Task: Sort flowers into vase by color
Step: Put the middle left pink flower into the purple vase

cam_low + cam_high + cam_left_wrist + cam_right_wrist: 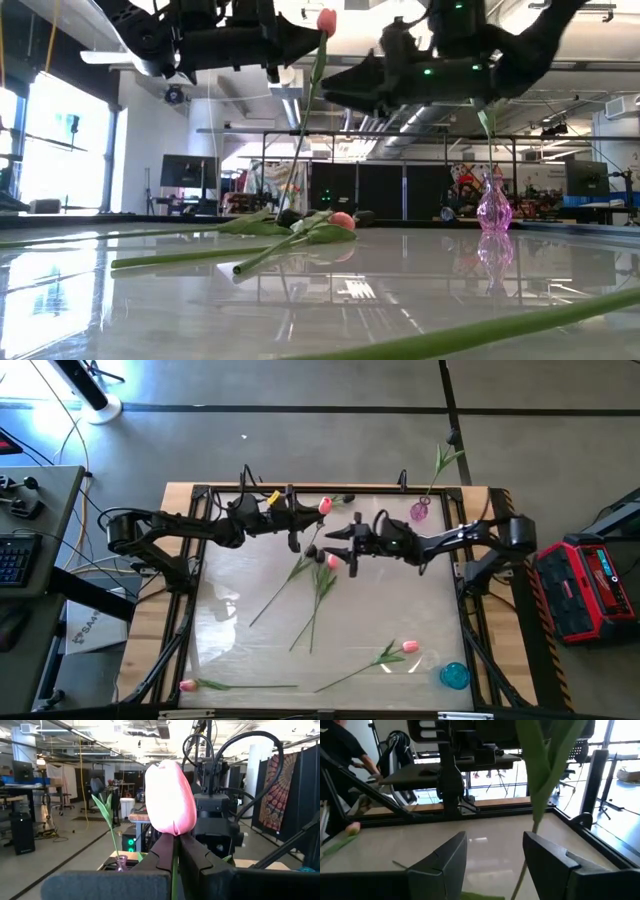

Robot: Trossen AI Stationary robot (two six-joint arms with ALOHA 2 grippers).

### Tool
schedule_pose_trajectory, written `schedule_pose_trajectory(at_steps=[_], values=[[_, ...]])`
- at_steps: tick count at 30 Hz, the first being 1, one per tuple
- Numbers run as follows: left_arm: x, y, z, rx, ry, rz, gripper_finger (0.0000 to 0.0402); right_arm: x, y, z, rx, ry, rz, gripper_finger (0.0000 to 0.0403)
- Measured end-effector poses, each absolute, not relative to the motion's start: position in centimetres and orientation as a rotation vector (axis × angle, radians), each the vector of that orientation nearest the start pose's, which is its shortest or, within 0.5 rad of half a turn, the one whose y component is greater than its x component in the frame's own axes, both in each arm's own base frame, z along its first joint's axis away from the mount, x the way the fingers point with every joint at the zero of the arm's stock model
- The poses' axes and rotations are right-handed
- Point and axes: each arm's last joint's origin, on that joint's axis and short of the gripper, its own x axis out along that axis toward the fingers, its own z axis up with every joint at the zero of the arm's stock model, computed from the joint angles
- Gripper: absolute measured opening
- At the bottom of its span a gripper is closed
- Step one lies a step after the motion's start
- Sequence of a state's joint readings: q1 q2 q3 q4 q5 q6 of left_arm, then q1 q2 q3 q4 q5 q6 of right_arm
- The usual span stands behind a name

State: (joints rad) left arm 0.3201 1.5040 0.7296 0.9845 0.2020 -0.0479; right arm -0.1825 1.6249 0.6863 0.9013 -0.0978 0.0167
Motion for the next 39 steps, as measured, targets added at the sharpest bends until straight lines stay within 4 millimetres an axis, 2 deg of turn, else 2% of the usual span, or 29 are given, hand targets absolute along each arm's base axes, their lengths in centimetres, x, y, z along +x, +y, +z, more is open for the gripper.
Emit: schedule_pose_trajectory(at_steps=[9,17,20,24,34,36,39], values=[[29.6,8.6,26.6,0.018,-0.223,0.035,0.0000,34.5,-6.3,21.3,-0.028,0.002,-0.156,0.0180],[29.1,8.4,27.1,0.010,-0.195,0.031,0.0000,34.7,-6.4,21.6,-0.025,0.006,-0.191,0.0094],[29.2,8.4,27.1,0.008,-0.189,0.034,0.0000,34.7,-6.6,21.5,-0.004,0.015,-0.246,0.0081],[29.2,8.4,27.1,0.014,-0.189,0.040,0.0000,34.7,-6.6,21.3,-0.019,0.033,-0.262,0.0093],[29.2,8.5,27.1,0.039,-0.186,0.055,0.0000,34.7,-6.7,21.4,-0.065,0.033,-0.278,0.0187],[29.2,8.5,27.1,0.039,-0.186,0.055,0.0000,34.7,-6.7,21.6,-0.068,0.008,-0.278,0.0189],[29.1,8.5,27.0,0.039,-0.186,0.057,0.0000,34.7,-6.6,21.9,-0.070,-0.017,-0.241,0.0168]])
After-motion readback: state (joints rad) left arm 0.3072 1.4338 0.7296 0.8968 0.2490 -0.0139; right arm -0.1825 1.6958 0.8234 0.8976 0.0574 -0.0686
